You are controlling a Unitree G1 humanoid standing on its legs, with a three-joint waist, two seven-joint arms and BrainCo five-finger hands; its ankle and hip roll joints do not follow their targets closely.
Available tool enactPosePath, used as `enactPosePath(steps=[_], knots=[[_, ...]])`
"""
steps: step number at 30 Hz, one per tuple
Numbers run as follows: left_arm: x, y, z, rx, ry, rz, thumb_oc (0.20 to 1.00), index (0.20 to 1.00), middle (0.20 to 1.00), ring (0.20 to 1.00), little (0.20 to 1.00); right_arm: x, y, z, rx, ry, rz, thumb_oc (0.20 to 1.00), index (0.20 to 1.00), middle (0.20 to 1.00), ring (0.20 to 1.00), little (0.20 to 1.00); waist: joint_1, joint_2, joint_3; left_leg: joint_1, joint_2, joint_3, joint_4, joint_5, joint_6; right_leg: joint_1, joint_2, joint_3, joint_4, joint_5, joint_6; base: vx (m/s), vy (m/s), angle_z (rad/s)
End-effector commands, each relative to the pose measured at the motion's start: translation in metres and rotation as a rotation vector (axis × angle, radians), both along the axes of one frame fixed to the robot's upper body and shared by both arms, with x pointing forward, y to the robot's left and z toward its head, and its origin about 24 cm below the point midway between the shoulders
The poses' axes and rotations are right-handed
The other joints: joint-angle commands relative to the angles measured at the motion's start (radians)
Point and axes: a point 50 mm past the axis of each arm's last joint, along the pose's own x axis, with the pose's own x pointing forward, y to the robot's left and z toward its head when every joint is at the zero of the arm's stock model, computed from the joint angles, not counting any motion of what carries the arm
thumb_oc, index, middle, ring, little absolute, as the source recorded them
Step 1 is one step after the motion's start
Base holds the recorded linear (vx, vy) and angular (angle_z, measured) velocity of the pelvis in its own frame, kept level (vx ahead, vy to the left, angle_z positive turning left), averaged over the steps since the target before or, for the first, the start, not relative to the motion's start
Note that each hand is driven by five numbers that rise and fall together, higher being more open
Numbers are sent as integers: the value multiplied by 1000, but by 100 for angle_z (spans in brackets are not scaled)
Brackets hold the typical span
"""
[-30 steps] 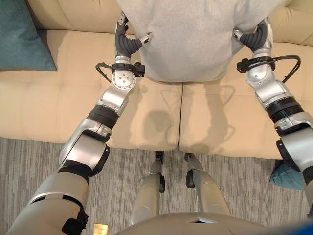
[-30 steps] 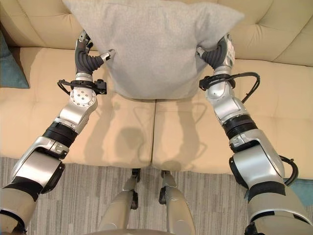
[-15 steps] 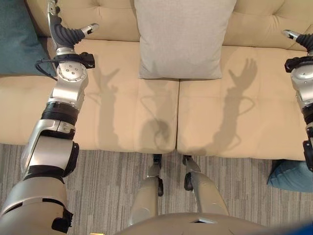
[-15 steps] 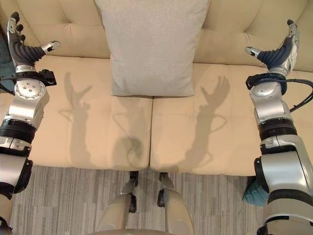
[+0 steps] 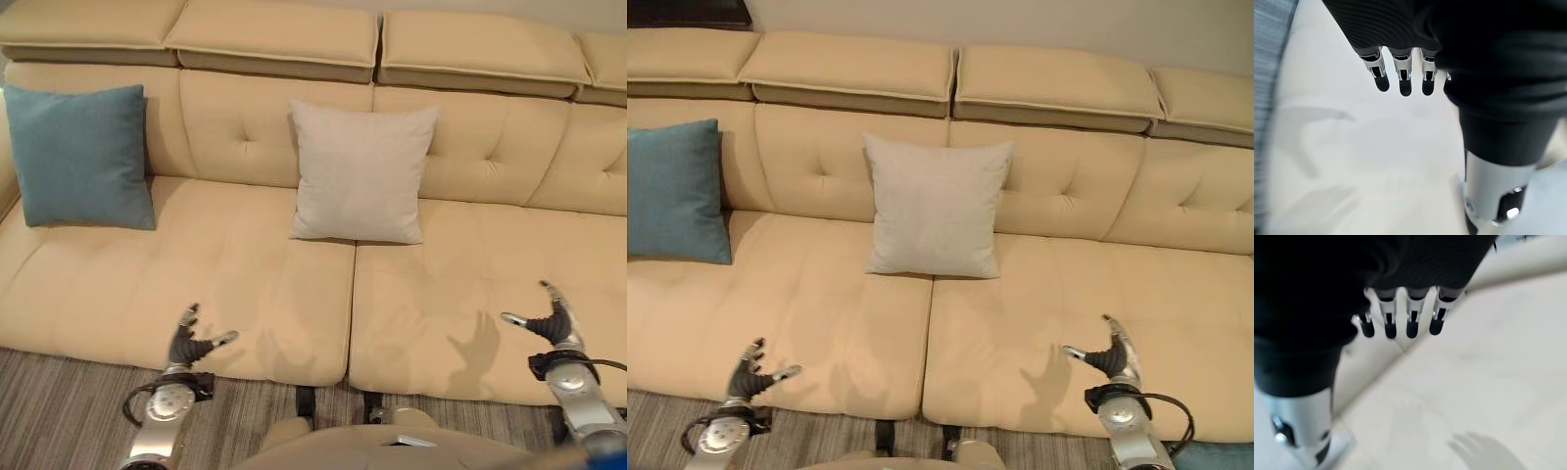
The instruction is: Pick up all the scattered cushions and arrange them neatly on the sofa.
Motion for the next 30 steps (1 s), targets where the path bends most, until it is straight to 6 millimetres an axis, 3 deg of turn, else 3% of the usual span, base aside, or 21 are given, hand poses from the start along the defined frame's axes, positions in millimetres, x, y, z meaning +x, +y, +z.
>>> enactPosePath(steps=[1,2,5,6,11,17,18,20,23,25,26,30], knots=[[20,12,11,83,-41,-46,1000,1000,1000,1000,1000,14,3,7,-15,-32,47,1000,1000,1000,1000,1000,2,-43,27,32,56,12,4,-63,-70,78,-66,-10,-32,-32,108,-71,22,-9],[10,10,0,79,26,-39,1000,1000,1000,1000,1000,3,7,-8,0,43,42,1000,1000,1000,1000,1000,4,-44,22,48,56,19,4,-66,-69,91,-64,-9,-32,-34,107,-84,21,-9],[-2,10,-12,97,107,-39,1000,1000,1000,1000,1000,-10,11,-22,9,124,38,1000,1000,1000,1000,1000,5,-47,17,67,58,25,4,-70,-70,108,-63,-4,-32,-37,108,-52,-2,-15],[-13,8,-22,95,177,-35,1000,1000,1000,1000,1000,-23,14,-34,14,200,35,1000,1000,1000,1000,1000,6,-49,8,78,57,31,4,-74,-70,119,-62,-4,-32,-41,108,-47,-9,-17],[-38,5,-39,111,330,-47,1000,1000,1000,1000,1000,-53,20,-57,44,344,-11,1000,1000,1000,1000,1000,5,-50,2,108,64,35,4,-79,-73,152,-54,1,-32,-53,101,-44,-37,-15],[-47,-1,-46,121,402,-84,1000,1000,1000,1000,1000,-77,25,-71,77,438,-75,1000,1000,1000,1000,1000,-5,-44,20,116,70,17,19,-72,-69,165,-38,20,-32,-67,85,-66,-40,3],[-46,-3,-46,122,400,-90,1000,1000,1000,1000,1000,-78,25,-71,77,443,-82,1000,1000,1000,1000,1000,-4,-45,25,110,70,11,44,-78,-67,167,-39,22,-32,-66,83,-144,-10,4],[-31,-16,-47,89,363,-110,1000,1000,1000,1000,1000,-69,23,-70,59,444,-74,1000,1000,1000,1000,1000,14,-67,72,54,7,-102,224,-182,-56,154,-59,38,-26,-45,73,-270,21,-5],[-21,-27,-47,54,331,-114,1000,1000,1000,1000,1000,-61,21,-67,54,441,-74,1000,1000,1000,1000,1000,11,-68,81,67,-55,-198,292,-249,-41,110,-62,62,-16,-16,74,-184,134,-50],[-12,-30,-45,59,314,-139,1000,1000,1000,1000,1000,-57,23,-68,52,453,-67,1000,1000,1000,1000,1000,-2,-59,78,87,-62,-205,222,-252,-22,45,-75,74,-1,25,92,-279,367,-48],[-1,-31,-41,76,286,-160,1000,1000,1000,1000,1000,-51,27,-68,36,463,-45,1000,1000,1000,1000,1000,0,-72,99,68,-93,-207,216,-246,-7,-9,-98,84,8,68,116,-318,380,-76],[0,-19,-39,119,310,-169,1000,1000,1000,1000,1000,-43,38,-70,27,477,7,1000,1000,1000,1000,1000,7,-83,131,51,-107,-175,185,-215,17,-76,-114,105,44,84,150,-252,244,-90]])
